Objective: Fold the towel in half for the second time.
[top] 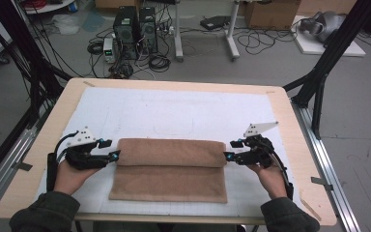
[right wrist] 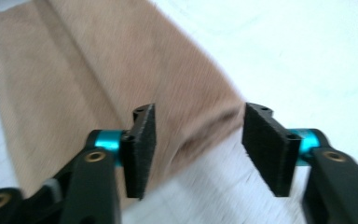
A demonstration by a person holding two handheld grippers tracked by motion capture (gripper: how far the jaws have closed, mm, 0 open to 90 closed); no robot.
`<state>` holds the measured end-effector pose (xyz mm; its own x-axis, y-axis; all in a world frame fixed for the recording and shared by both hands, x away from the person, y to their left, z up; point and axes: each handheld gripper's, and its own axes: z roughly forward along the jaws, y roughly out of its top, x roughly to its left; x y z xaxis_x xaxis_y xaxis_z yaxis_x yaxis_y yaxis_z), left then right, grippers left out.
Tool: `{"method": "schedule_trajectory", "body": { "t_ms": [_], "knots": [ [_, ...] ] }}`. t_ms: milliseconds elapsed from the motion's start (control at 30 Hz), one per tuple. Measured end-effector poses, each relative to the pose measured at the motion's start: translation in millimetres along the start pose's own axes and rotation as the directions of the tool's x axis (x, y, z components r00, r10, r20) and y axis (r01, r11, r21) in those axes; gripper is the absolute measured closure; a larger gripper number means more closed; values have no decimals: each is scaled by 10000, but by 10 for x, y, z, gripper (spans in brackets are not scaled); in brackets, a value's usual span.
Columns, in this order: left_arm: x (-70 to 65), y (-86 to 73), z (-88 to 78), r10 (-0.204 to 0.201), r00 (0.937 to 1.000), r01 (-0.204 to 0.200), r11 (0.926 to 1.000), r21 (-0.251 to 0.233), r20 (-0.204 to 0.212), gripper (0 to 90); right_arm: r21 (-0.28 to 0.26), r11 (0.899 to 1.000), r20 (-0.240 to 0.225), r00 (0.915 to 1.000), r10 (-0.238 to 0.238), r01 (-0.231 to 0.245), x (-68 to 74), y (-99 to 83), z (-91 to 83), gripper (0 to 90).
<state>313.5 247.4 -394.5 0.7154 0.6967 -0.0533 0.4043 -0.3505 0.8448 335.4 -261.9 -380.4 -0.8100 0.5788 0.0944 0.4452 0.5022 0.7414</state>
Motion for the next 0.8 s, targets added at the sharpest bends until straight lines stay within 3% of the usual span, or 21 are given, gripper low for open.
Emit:
{"method": "schedule_trajectory", "body": {
  "t_ms": [67, 133, 267, 333, 367, 400, 500, 667, 800],
  "knots": [
    [29, 83, 90, 4, 10000, -4, 9999, 113, -12, 393, 36, 10000, -181, 9998, -91, 92, -41, 125, 82, 399],
    [59, 130, 198, -185, 9996, 180, 9996, 214, 236, 379, 227, 9997, -333, 9994, -116, 124, -70, 193, 181, 383],
    [113, 130, 407, -463, 9975, 410, 9945, 965, 535, 344, 903, 9959, -883, 9961, 41, 39, -111, 210, 429, 360],
    [140, 103, 458, -582, 9953, 480, 9906, 1282, 770, 441, 1091, 9940, -1190, 9928, 164, -34, -130, 188, 496, 417],
    [146, 94, 454, -590, 9929, 456, 9908, 1275, 1031, 597, 1105, 9939, -1467, 9890, 201, -38, -134, 174, 514, 499],
    [139, 96, 432, -485, 9931, 361, 9927, 1153, 1069, 709, 1106, 9939, -1732, 9847, 164, 29, -128, 163, 519, 588],
    [50, 130, 315, 55, 9940, -140, 9969, 775, 1090, 803, 926, 9949, -1992, 9797, -220, 412, -60, 158, 459, 742],
    [-144, 126, 16, 623, 9931, -617, 9981, -89, 992, 826, 397, 9951, -1992, 9767, -805, 901, 121, 184, 259, 763],
    [-315, -54, -196, 866, 9911, -834, 9959, -351, 1007, 802, -60, 9919, -2060, 9704, -1257, 1272, 312, 130, 107, 759]
  ]
}}
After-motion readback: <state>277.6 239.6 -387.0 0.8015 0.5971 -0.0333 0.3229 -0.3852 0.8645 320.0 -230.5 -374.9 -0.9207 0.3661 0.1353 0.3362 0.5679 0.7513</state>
